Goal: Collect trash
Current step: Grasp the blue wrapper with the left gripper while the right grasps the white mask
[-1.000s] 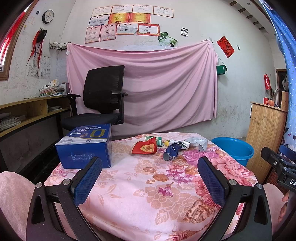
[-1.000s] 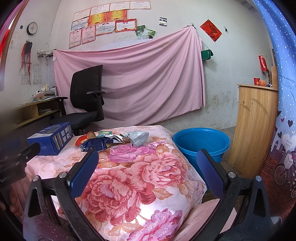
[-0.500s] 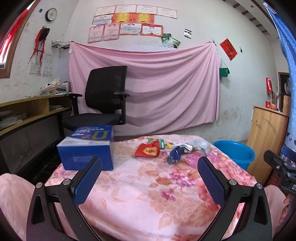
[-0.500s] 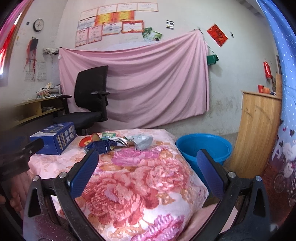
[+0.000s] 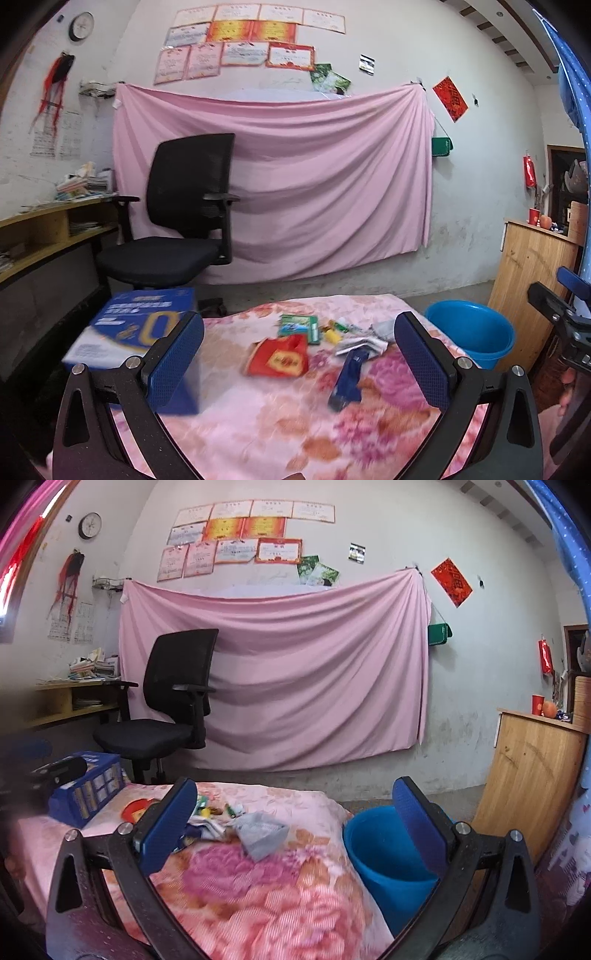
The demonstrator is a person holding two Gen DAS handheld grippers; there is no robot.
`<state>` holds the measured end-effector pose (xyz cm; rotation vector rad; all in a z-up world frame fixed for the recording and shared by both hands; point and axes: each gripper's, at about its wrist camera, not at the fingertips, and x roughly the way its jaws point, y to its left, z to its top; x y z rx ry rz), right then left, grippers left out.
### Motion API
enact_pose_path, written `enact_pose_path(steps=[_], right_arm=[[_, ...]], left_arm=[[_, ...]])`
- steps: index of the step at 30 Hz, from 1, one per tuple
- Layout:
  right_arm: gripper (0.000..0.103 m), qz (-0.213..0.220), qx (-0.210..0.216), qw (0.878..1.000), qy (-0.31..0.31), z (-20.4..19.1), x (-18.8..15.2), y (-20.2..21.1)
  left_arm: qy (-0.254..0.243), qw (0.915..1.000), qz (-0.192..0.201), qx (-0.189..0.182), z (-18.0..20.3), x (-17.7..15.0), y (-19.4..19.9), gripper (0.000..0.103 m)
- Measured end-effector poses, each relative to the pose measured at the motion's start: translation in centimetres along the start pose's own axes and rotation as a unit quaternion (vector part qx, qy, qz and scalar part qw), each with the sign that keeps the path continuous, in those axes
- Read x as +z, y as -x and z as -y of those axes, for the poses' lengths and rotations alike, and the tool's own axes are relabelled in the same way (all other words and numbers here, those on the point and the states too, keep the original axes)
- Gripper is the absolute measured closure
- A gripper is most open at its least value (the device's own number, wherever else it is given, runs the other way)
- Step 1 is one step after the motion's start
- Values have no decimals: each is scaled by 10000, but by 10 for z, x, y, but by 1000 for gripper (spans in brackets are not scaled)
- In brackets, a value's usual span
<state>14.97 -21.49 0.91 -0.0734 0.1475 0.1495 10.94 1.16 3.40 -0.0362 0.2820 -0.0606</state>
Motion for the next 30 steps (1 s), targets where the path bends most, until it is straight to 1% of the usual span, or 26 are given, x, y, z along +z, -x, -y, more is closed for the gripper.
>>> enact_pose_path(steps=[2, 4, 6, 10, 12, 14, 15, 17, 18, 19, 20, 21, 22, 23, 25, 26, 27, 28, 30], right_arm=[[0, -156, 109, 9998, -22, 3, 0, -18], [0, -565, 107, 9983, 128, 4, -3, -46], [0, -882, 172, 9956, 260, 5, -7, -71], [0, -1318, 461, 9899, 239, 8, -13, -106], [0, -1596, 688, 9844, 271, 5, -14, -127], [0, -1859, 801, 9788, 321, 2, -16, -143], [0, -2047, 867, 9743, 353, -2, -21, -153], [0, -2280, 919, 9685, 404, -7, -28, -166], [0, -2422, 919, 9649, 435, -10, -35, -171], [0, -2550, 894, 9617, 452, -10, -41, -176], [0, -2652, 866, 9592, 457, -12, -46, -179], [0, -2774, 872, 9558, 448, -13, -53, -183], [0, -2844, 891, 9535, 444, -13, -55, -186], [0, -2896, 918, 9518, 416, -12, -56, -187], [4, -2967, 959, 9497, 306, -9, -56, -191], [5, -3078, 1034, 9456, 219, -8, -58, -195], [6, -3189, 1103, 9412, 153, -7, -61, -199], [11, -3254, 1151, 9385, 117, -7, -62, -203], [18, -3350, 1304, 9332, 13, -5, -65, -205]], left_arm=[[-25, 9998, -171, -138, 1, 1, -16, 2], [-46, 9983, -498, -301, 2, 1, -35, 2], [-50, 9956, -820, -443, 0, -3, -55, 2], [67, 9921, -1136, -537, -7, -14, -79, 2], [287, 9886, -1340, -618, -13, -19, -89, 2], [506, 9849, -1502, -704, -13, -23, -99, 3], [591, 9822, -1604, -779, -14, -24, -103, 3], [638, 9765, -1810, -982, -13, -28, -110, 5], [624, 9746, -1866, -1071, -11, -29, -112, 11], [606, 9731, -1912, -1133, -9, -30, -114, 20], [588, 9713, -1980, -1181, -6, -30, -117, 26], [550, 9688, -2080, -1229, -4, -33, -121, 36], [538, 9662, -2180, -1265, -1, -33, -123, 43], [531, 9631, -2289, -1314, 1, -36, -126, 47], [516, 9563, -2510, -1406, 6, -40, -134, 62], [452, 9539, -2613, -1407, 9, -42, -138, 64], [417, 9527, -2660, -1409, 11, -43, -139, 71], [434, 9509, -2694, -1458, 13, -44, -141, 78], [549, 9483, -2737, -1507, 14, -46, -142, 83]])
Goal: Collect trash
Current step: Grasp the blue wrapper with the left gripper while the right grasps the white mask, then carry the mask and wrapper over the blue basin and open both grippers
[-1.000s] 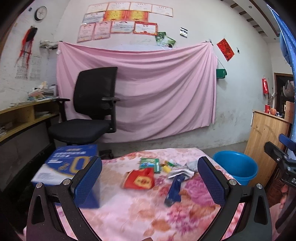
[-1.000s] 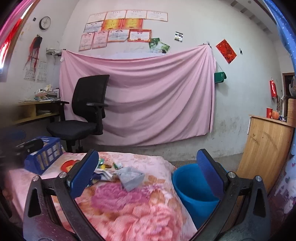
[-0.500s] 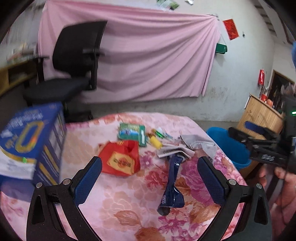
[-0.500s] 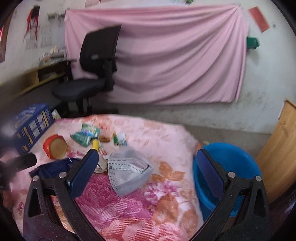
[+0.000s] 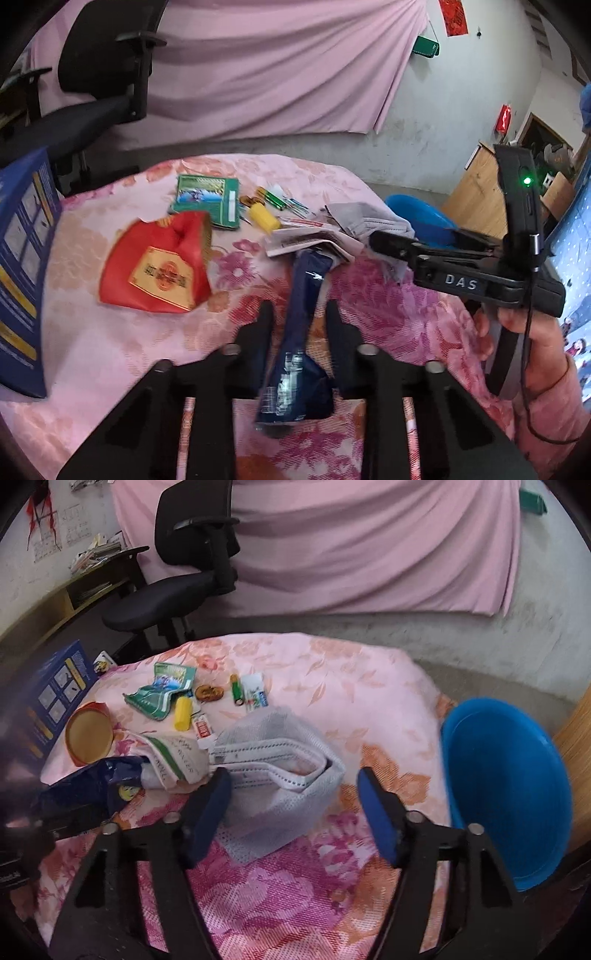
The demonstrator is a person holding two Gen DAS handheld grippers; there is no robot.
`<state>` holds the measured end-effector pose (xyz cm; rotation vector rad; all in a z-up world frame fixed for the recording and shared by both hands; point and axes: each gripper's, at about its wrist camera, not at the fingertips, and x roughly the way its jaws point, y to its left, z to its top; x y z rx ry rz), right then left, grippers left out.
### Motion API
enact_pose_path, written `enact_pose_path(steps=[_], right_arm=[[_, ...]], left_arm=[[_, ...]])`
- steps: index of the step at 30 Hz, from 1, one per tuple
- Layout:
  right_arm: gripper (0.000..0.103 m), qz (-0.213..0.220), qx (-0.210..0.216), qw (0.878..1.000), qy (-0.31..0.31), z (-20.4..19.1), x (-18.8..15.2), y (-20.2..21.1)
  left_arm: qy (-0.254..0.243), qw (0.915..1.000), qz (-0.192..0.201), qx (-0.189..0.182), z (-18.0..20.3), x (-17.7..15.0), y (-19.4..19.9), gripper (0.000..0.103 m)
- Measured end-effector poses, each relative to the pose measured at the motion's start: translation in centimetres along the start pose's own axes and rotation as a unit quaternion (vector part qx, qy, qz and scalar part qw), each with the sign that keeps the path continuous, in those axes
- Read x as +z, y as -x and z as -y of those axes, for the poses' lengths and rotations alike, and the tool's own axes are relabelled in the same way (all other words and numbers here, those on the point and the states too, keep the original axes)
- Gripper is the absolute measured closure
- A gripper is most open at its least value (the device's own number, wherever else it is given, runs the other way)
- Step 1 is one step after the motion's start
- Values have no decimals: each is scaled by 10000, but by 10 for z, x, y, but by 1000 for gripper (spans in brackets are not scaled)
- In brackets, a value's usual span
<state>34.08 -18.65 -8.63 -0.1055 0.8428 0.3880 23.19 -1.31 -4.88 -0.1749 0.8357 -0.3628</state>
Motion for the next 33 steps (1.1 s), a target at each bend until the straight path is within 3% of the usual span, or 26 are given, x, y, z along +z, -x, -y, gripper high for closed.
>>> enact_pose_path(steps=[5, 7, 11, 16, 19, 22, 26, 30, 33], right_arm=[[49, -4, 42, 10000, -23, -1, -3, 3], [53, -44, 77, 10000, 17, -4, -4, 2], [59, 45, 57, 9999, 76, -7, -6, 8], [60, 488, -142, 9987, -24, -6, -11, 29], [61, 813, -201, 9964, -136, -4, -14, 45], [61, 1197, -185, 9924, -207, -2, -19, 60], [61, 2092, -59, 9771, -373, 5, -30, 93], [61, 3116, 97, 9486, -552, 15, -48, 128], [61, 3732, -271, 9265, -396, 17, -58, 152]], left_arm=[[102, 9998, 151, -6, 0, -3, 7, 88], [145, 9996, 259, 10, 1, -4, 12, 90], [377, 9985, 395, 78, 1, -11, 25, 91], [585, 9963, 605, 162, 2, -23, 45, 92], [577, 9934, 961, 248, 9, -26, 59, 92], [380, 9859, 1500, 630, 22, -31, 76, 92], [52, 9749, 2037, 895, 43, -33, 87, 92], [-210, 9665, 2359, 991, 61, -21, 89, 92], [-418, 9603, 2608, 903, 83, -1, 91, 92]])
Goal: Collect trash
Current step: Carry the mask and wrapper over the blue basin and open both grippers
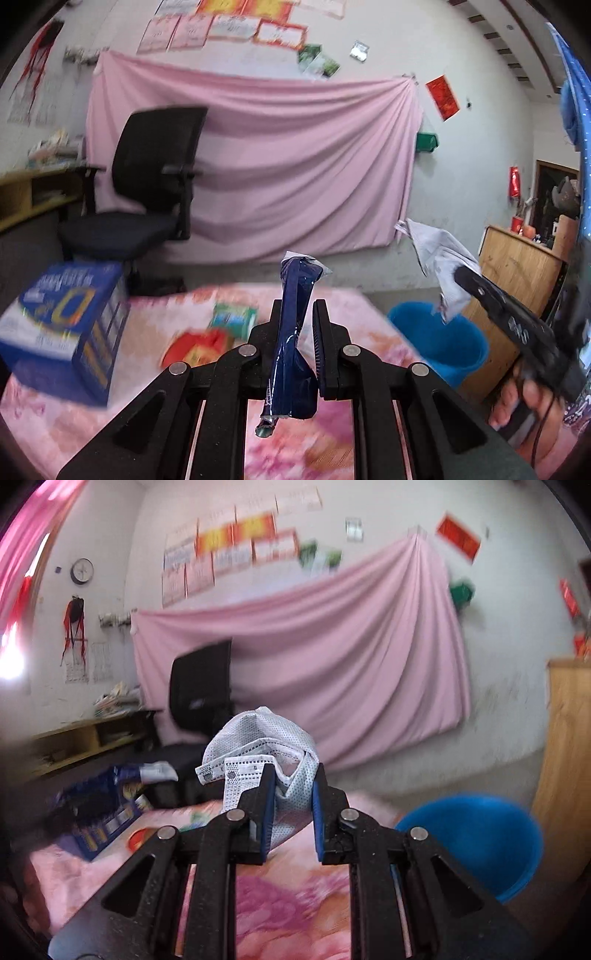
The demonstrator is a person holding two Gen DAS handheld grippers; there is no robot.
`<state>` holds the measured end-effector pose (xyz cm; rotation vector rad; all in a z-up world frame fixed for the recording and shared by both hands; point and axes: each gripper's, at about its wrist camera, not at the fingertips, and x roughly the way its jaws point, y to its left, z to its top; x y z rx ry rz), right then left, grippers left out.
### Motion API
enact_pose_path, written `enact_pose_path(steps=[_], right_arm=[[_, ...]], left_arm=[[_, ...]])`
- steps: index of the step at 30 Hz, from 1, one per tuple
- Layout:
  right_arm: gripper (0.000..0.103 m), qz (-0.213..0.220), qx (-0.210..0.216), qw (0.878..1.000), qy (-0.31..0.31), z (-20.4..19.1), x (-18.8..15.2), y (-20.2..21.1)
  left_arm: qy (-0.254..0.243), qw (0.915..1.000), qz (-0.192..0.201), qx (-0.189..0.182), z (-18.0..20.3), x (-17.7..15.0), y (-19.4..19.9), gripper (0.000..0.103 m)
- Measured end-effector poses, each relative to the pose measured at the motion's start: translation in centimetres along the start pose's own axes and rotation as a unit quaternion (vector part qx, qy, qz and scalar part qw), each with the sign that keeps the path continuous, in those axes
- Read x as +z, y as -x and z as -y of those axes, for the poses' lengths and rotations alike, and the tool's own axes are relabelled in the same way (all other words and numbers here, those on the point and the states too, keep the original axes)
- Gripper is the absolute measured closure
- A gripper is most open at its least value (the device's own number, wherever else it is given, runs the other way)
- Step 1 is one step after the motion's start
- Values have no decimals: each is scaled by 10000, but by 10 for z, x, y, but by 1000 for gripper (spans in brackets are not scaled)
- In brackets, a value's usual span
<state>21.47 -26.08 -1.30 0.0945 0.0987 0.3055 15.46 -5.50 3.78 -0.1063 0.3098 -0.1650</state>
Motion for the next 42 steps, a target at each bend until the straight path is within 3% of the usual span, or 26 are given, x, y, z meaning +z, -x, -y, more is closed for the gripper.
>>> enact_pose_path(steps=[7, 10, 13, 15, 20, 24, 27, 31, 38, 42], right_arm=[[60, 850, -736, 9935, -195, 34, 16, 36], [60, 957, -1172, 9877, -394, 60, 18, 41], [60, 904, -1556, 9815, -653, 91, 16, 40], [60, 786, -1758, 9779, -819, 109, 11, 38], [60, 31, -2106, 9696, -1250, 155, -9, 17], [60, -526, -2156, 9618, -1604, 180, -28, -6], [60, -817, -2166, 9576, -1717, 187, -38, -19], [58, -1150, -2153, 9531, -1791, 190, -51, -33], [54, -1612, -2139, 9417, -2038, 203, -65, -52], [51, -1638, -2122, 9406, -2085, 204, -65, -53]], left_arm=[[-265, 9970, 460, -562, 60, 44, -31, 92], [-391, 9943, 425, -899, 91, 55, -58, 92], [-360, 9918, 139, -1219, 119, 58, -92, 92], [-251, 9912, -140, -1294, 134, 55, -114, 92], [-217, 9868, -806, -1388, 172, 49, -172, 92], [-336, 9784, -1396, -1488, 196, 39, -214, 92], [-127, 9688, -1983, -1482, 202, 31, -248, 92], [47, 9578, -2455, -1493, 205, 20, -268, 91], [58, 9483, -2807, -1479, 199, 11, -281, 86], [159, 9475, -2828, -1485, 189, 10, -278, 72]])
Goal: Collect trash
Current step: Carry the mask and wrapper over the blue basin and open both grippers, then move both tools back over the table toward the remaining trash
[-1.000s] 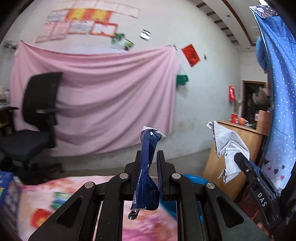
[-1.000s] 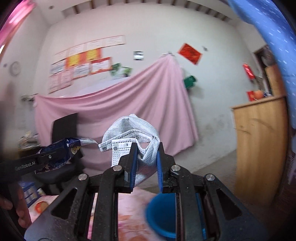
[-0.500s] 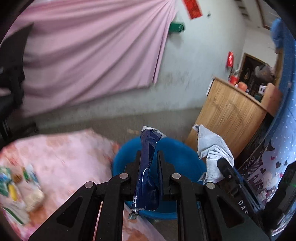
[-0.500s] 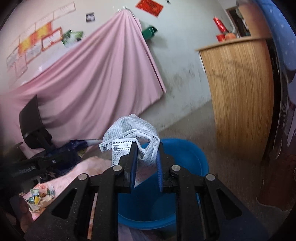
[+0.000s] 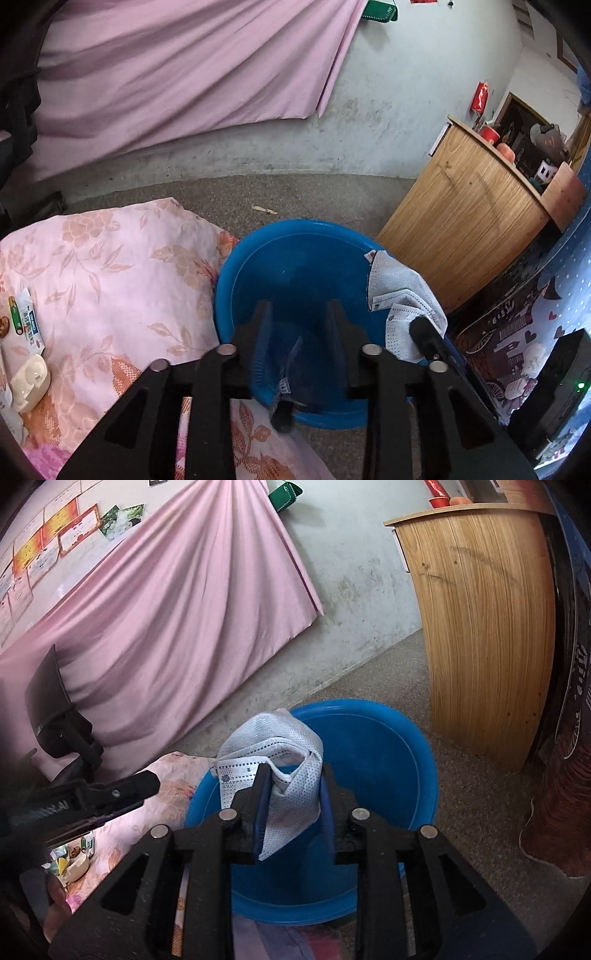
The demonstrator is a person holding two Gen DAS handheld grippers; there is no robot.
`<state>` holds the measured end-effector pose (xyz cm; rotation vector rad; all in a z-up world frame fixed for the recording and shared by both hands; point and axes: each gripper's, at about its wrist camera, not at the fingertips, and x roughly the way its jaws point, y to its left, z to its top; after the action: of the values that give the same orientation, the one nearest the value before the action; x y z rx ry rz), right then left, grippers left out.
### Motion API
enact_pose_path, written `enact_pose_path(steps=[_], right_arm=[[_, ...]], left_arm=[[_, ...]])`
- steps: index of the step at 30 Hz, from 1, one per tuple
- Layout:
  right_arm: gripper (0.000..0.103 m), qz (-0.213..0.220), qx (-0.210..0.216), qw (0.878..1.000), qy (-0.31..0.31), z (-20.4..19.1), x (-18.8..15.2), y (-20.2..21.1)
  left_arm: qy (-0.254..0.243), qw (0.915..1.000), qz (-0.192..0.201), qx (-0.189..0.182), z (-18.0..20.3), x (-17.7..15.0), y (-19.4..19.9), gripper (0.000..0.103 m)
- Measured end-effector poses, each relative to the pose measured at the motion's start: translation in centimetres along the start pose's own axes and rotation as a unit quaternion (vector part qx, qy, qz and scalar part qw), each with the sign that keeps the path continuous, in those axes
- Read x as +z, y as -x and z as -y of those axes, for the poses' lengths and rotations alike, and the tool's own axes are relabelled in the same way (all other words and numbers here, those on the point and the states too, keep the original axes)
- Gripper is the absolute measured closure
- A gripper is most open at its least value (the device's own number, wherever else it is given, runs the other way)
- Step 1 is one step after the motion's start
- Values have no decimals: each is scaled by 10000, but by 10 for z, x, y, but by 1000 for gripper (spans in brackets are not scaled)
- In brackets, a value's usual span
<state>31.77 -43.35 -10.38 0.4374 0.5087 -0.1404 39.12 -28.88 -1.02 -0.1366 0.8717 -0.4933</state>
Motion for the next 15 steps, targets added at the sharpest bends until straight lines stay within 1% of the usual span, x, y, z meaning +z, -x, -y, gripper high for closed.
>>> enact_pose_path(steps=[1, 3, 5, 6, 7, 8, 9, 10, 11, 12, 13, 14, 15], right_arm=[[50, -11, 10, 10000, 8, 0, 1, 0], [48, -39, 60, 10000, 49, -3, 2, 2], [41, 39, 88, 9999, 104, -5, 5, 6], [39, 76, 92, 9999, 92, -5, 5, 8], [36, 118, 132, 9998, 48, -5, 6, 10], [33, 155, 181, 9997, 16, -6, 8, 12], [31, 185, 210, 9996, 16, -9, 8, 14], [28, 232, 244, 9994, 36, -12, 8, 18], [24, 301, 310, 9990, 62, -15, 9, 24], [22, 372, 377, 9986, 87, -18, 10, 29], [15, 499, 476, 9975, 145, -23, 10, 36], [7, 635, 534, 9963, 213, -28, 11, 44], [3, 734, 573, 9953, 254, -31, 11, 50]], left_arm=[[35, 10000, 27, 5, -2, 0, 3, 70], [95, 9999, 67, 38, -5, 0, 8, 69], [129, 9998, 102, 60, -9, -1, 14, 69], [135, 9998, 145, 83, -11, -2, 18, 65], [136, 9996, 214, 139, -12, -3, 23, 59], [142, 9993, 306, 167, -15, -4, 29, 55], [154, 9990, 390, 176, -17, -7, 34, 47], [188, 9982, 527, 196, -22, -9, 42, 43], [218, 9975, 628, 222, -25, -11, 48, 41], [253, 9963, 777, 266, -31, -14, 58, 35], [266, 9954, 875, 298, -34, -15, 65, 27], [281, 9931, 1084, 352, -39, -18, 77, 23], [288, 9906, 1288, 373, -44, -21, 88, 20]])
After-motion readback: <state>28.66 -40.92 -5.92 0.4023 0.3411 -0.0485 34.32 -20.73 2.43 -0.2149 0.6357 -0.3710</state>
